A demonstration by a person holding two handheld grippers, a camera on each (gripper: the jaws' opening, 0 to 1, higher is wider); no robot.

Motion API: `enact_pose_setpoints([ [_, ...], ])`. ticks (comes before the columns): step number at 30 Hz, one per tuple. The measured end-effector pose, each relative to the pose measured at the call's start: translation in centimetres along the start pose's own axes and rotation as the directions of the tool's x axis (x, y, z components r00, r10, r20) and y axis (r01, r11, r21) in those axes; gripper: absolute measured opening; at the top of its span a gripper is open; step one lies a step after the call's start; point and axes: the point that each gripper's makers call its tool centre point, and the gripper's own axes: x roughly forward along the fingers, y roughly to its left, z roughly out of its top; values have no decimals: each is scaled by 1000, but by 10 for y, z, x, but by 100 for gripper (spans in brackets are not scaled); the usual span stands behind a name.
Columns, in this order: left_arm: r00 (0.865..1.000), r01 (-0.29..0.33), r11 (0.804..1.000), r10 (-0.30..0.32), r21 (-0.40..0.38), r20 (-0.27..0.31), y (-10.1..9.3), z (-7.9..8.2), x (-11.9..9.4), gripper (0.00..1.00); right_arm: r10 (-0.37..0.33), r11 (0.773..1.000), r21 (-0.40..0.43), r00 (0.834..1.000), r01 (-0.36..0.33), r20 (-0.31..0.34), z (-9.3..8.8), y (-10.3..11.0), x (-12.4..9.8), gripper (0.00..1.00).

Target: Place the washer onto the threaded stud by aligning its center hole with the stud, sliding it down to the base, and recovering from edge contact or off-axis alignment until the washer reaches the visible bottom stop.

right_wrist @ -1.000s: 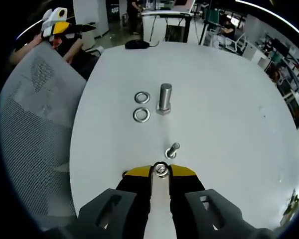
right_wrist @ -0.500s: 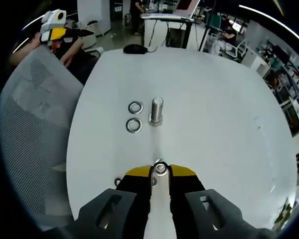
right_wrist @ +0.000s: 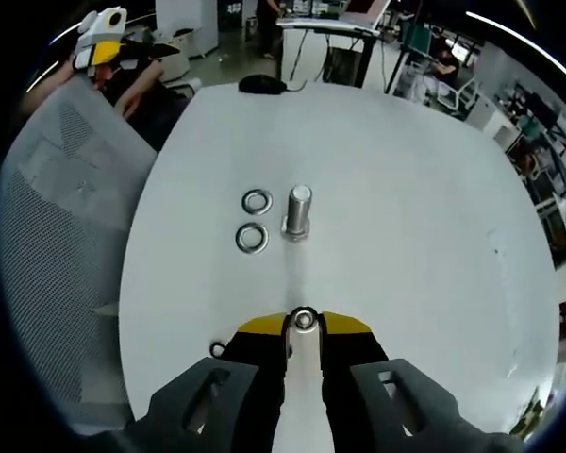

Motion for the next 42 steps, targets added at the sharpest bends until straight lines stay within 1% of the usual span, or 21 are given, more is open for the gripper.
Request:
enact_pose_setpoints([
  [7,1000,-3,1000,3,-2,2,1,0,0,69,11,1000,-4,1000,-11,-12,-3,1,3,14],
  [19,1000,-6,1000,6,-3,-2,2,0,1,69,36,999,-4,999,-36,-37,-8,2,17,14],
  [27,1000,-11,1000,11,-2,-12,2,-2,1,69,60,998,0,997,-60,-56,-16,5,29,14],
  [29,1000,-19,1000,19,-2,-25,4,-4,2,69,66,998,3,996,-66,-56,-16,5,32,14],
  [30,1000,-19,1000,19,-2,-24,4,-4,2,69,68,998,16,996,-67,-54,-17,5,33,14],
  [33,1000,-21,1000,21,-9,-14,5,-2,1,69,76,997,16,996,-76,-56,-18,6,37,14],
  [36,1000,-18,1000,18,-3,-25,5,-4,1,68,81,997,10,995,-80,-63,-18,7,38,14],
  [42,999,-18,1000,18,-3,-27,5,-4,1,68,85,996,21,994,-84,-64,-21,7,42,14],
])
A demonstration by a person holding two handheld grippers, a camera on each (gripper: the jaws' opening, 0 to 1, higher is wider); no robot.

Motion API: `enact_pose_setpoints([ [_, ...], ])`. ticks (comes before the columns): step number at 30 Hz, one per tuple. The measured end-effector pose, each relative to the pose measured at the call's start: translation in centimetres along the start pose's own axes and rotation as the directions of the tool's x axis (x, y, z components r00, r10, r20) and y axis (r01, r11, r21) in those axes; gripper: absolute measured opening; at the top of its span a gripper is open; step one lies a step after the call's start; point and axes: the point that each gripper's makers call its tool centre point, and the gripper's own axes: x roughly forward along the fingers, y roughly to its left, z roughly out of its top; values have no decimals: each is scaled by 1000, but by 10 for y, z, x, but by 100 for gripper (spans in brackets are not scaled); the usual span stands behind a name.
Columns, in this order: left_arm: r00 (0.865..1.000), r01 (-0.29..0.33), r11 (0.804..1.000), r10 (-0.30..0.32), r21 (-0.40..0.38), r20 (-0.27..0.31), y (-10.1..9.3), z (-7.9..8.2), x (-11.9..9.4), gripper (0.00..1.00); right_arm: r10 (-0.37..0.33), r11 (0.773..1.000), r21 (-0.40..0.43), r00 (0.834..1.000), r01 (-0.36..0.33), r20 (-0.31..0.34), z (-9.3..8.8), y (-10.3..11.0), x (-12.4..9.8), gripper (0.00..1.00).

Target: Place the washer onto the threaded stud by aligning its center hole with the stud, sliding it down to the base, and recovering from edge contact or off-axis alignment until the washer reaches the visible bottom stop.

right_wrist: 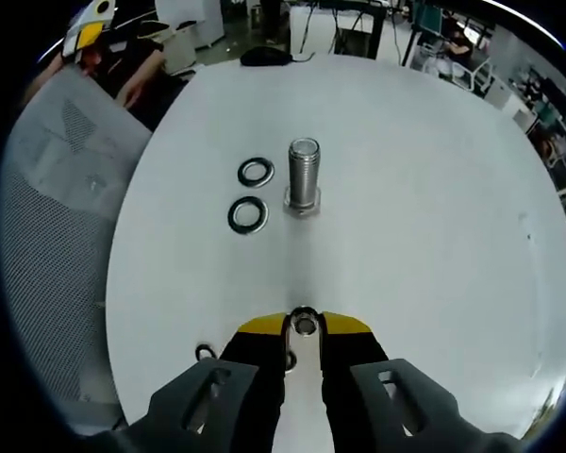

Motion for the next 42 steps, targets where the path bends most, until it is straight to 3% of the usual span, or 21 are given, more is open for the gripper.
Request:
enact_pose_setpoints([
  [5,1000,2,1000,-2,-1,1,0,0,0,68,0,1000,6,1000,0,4,1,1,2,14],
  [9,1000,4,1000,-4,-1,3,0,1,0,68,-11,999,45,1000,11,17,-1,0,-1,22],
  [31,1000,4,1000,-4,3,9,0,2,0,68,-2,993,117,1000,6,-29,-35,8,-4,22],
  [42,1000,3,1000,-3,5,6,0,1,0,68,-20,994,104,999,23,-27,-37,9,-4,21],
])
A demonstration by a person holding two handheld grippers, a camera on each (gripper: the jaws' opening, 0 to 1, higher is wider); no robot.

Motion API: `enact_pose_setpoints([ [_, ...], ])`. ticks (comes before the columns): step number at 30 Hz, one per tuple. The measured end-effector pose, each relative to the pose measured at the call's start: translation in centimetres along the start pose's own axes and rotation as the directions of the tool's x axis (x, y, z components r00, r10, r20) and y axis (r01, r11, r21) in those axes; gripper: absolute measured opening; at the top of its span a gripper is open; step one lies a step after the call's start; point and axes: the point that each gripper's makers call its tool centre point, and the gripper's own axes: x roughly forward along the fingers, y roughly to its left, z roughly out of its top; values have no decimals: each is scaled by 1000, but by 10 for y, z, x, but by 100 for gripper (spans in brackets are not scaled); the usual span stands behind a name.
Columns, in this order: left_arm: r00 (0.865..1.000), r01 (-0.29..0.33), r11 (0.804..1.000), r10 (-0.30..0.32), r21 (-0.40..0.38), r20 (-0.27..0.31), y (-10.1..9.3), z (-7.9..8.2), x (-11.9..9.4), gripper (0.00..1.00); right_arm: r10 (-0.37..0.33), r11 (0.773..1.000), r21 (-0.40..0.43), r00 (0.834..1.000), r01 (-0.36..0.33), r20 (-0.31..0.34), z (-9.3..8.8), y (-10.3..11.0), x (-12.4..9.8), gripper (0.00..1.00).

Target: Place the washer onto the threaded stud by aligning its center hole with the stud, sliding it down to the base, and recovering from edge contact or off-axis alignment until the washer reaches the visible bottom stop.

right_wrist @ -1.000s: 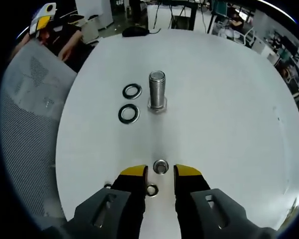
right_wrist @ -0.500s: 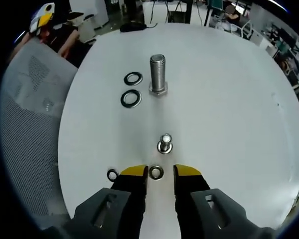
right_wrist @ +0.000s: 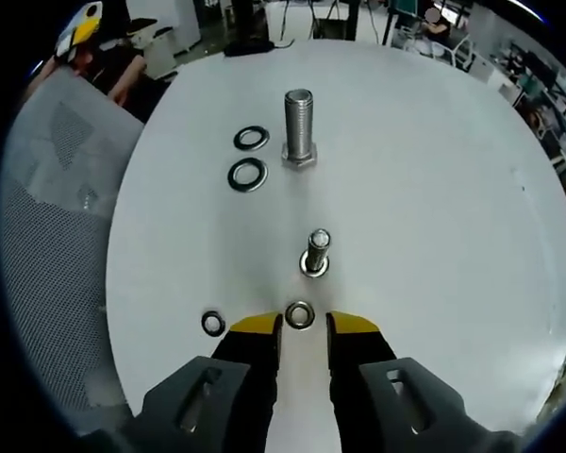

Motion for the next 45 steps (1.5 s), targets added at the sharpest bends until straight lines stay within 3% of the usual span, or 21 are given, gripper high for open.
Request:
enact_pose_setpoints([
  [15,1000,0,1000,0,3,-4,0,-1,0,68,-17,1000,15,1000,16,4,0,-1,0,14],
  [29,1000,-3,1000,3,5,-10,0,-2,0,68,-17,1000,17,1000,17,12,0,-2,-4,13],
  [45,1000,-9,1000,10,6,-17,1,-3,0,68,-35,999,-5,998,35,58,22,-3,-29,13],
])
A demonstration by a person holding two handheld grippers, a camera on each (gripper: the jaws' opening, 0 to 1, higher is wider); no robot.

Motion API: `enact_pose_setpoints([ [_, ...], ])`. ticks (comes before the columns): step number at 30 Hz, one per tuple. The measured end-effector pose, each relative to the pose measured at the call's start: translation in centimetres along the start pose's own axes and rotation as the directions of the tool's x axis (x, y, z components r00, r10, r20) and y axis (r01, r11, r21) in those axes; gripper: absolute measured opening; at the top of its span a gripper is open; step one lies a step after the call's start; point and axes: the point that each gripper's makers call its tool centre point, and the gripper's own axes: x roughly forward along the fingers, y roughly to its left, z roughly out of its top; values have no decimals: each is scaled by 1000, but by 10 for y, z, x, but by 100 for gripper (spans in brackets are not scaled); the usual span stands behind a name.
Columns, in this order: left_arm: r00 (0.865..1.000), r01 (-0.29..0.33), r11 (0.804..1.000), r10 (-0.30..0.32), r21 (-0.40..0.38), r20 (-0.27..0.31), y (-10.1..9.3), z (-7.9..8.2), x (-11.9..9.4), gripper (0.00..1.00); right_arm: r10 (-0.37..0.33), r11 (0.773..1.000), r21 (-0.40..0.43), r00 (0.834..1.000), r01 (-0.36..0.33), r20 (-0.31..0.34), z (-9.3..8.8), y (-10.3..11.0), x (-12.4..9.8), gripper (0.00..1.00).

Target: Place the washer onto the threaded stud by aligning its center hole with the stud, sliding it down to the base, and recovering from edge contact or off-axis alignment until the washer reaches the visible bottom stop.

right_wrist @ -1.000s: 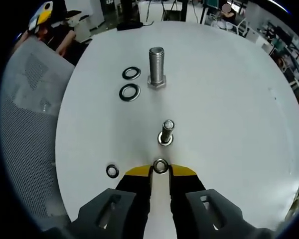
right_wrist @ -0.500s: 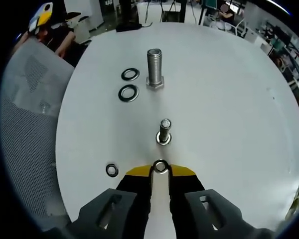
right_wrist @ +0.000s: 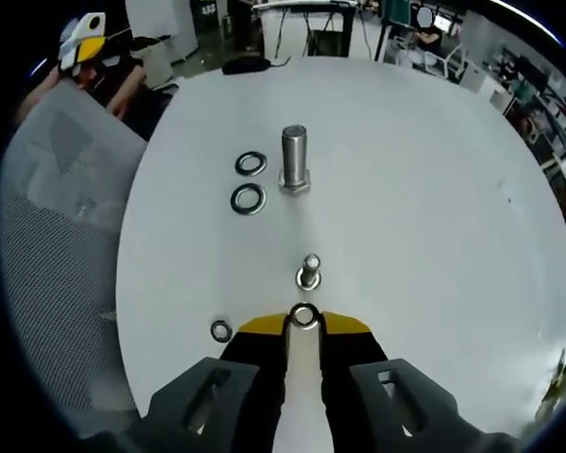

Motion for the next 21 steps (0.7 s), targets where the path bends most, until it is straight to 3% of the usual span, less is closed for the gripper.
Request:
enact_pose_setpoints([
  [21,1000,0,1000,0,2,-6,-1,-2,-1,68,-25,999,-30,999,26,30,23,-4,-19,13],
])
